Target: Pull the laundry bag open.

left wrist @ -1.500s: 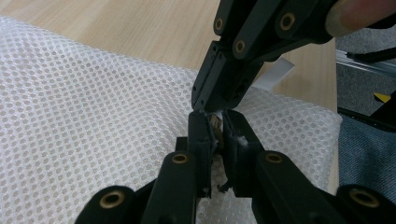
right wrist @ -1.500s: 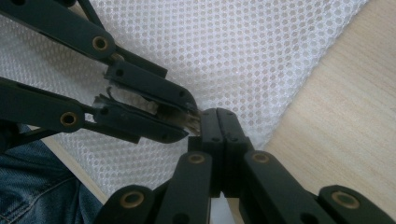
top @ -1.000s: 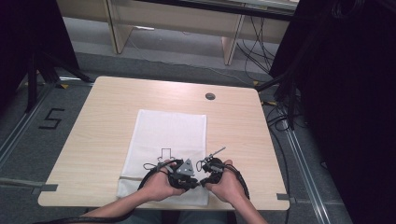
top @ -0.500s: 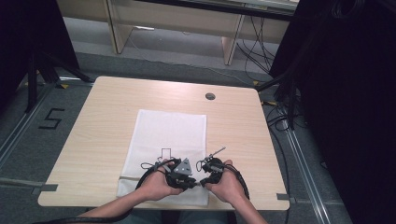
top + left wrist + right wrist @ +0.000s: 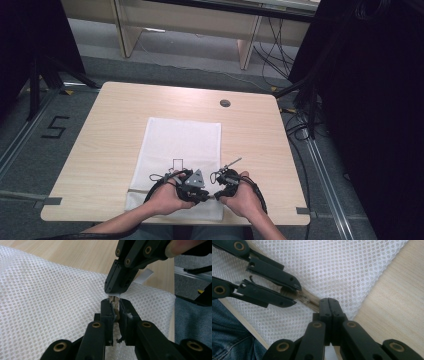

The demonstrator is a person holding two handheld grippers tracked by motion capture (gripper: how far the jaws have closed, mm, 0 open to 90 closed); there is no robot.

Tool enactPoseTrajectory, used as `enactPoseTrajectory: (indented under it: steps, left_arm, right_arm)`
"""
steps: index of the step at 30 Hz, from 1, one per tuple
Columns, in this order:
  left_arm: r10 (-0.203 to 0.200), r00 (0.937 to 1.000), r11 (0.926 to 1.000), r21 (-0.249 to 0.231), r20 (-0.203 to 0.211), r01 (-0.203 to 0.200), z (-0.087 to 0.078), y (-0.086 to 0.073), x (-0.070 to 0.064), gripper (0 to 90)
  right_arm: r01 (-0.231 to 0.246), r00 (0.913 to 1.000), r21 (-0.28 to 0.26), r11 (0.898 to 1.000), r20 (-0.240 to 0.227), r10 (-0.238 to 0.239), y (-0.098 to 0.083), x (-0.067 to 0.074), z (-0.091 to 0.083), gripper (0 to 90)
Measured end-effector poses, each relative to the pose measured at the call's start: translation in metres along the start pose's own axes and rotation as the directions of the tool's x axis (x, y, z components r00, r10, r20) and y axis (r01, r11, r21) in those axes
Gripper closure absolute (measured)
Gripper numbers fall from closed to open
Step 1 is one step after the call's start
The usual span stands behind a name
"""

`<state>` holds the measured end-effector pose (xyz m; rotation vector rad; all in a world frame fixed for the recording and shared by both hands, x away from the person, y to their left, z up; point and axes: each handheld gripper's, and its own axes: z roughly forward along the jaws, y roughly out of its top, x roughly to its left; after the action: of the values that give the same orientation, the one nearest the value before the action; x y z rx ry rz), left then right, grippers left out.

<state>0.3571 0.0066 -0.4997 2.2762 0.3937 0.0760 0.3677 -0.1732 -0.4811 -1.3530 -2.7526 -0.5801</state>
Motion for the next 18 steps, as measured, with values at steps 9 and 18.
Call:
enactPoseTrajectory:
  steps: [9, 18]
  left_arm:
    - [-0.033, 0.9995, 0.9994, -0.012, 0.003, 0.033, -0.0012, -0.0004, -0.0022, 81.7]
    - [-0.033, 0.9994, 0.9994, -0.010, 0.002, 0.033, -0.0031, -0.0013, -0.0024, 81.7]
  right_arm:
    - [-0.002, 1.0000, -0.002, 1.000, -0.002, 0.002, 0.0001, -0.0004, 0.0002, 90.0]
    - [-0.019, 0.9998, 0.006, 1.000, -0.001, 0.019, -0.0001, 0.0012, -0.0006, 90.0]
